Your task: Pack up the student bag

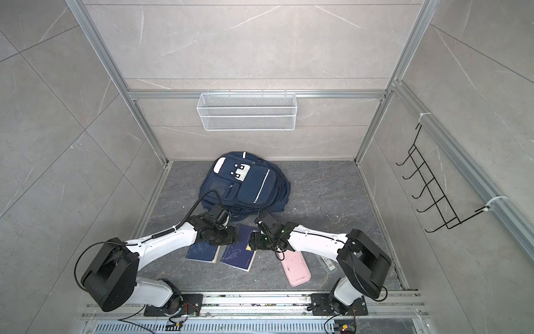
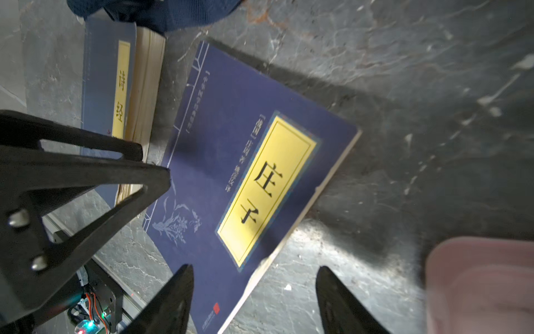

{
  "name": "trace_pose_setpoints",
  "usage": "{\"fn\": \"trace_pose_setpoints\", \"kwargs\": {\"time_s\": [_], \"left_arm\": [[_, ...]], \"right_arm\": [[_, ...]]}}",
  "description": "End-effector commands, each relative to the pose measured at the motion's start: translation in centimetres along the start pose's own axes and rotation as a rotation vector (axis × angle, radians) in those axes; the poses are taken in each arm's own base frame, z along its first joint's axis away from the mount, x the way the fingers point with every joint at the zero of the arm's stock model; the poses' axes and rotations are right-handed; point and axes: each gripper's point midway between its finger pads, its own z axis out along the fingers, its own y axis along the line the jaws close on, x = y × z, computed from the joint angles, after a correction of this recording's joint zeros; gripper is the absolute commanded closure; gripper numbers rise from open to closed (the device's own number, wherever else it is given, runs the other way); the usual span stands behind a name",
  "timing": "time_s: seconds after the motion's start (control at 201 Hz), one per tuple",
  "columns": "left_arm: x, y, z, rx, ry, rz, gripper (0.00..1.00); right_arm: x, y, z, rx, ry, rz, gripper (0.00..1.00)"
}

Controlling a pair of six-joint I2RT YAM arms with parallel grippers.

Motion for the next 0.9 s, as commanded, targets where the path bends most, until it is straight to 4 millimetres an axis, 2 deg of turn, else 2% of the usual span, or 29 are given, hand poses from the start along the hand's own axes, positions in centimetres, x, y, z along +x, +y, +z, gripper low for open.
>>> {"fn": "trace_pose_setpoints", "kwargs": {"time_s": [0.0, 0.219, 0.592, 0.896], "left_arm": [[0.2, -0.3, 0.3, 0.017, 0.001, -0.009, 0.39], [1.2, -0.1, 1.3, 0.033, 0.03, -0.026, 0.4], [2.9, -0.6, 3.3, 0.101, 0.064, -0.079, 0.4], [4.2, -0.2, 4.0, 0.109, 0.079, -0.111, 0.4]], "right_arm": [[0.8, -0.8, 0.9, 0.046, 0.014, 0.023, 0.36], [1.7, -1.3, 2.0, 0.08, 0.037, 0.034, 0.44], [2.6, -2.9, 3.4, 0.153, 0.072, 0.027, 0.52], [1.6, -4.4, 3.4, 0.262, 0.064, -0.016, 0.58]]}}
